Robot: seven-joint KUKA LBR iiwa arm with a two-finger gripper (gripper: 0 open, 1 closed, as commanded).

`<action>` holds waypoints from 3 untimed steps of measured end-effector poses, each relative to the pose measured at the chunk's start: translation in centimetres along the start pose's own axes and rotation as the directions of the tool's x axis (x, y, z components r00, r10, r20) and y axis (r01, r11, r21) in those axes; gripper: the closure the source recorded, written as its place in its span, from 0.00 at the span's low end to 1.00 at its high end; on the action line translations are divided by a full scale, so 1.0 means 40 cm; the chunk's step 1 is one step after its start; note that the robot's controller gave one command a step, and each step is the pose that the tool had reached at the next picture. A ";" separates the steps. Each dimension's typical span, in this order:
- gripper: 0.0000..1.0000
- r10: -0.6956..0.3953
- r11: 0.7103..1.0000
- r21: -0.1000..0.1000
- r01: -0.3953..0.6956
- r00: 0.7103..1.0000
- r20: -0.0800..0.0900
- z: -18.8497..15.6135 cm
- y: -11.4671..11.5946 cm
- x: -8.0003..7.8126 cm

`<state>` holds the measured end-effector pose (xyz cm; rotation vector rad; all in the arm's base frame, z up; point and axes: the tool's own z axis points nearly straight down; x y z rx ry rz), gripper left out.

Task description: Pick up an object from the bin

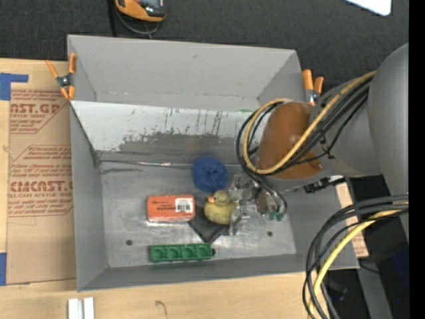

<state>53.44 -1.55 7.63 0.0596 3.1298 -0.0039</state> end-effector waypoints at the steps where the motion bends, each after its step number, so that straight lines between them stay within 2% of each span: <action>1: 1.00 -0.001 1.000 -0.002 0.001 1.000 -0.017 -0.043 0.001 0.010; 3: 1.00 -0.001 1.000 -0.002 0.001 1.000 -0.010 -0.123 0.002 0.005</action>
Offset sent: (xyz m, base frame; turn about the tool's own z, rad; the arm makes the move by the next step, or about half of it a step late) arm -0.0001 0.0000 0.0228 0.0000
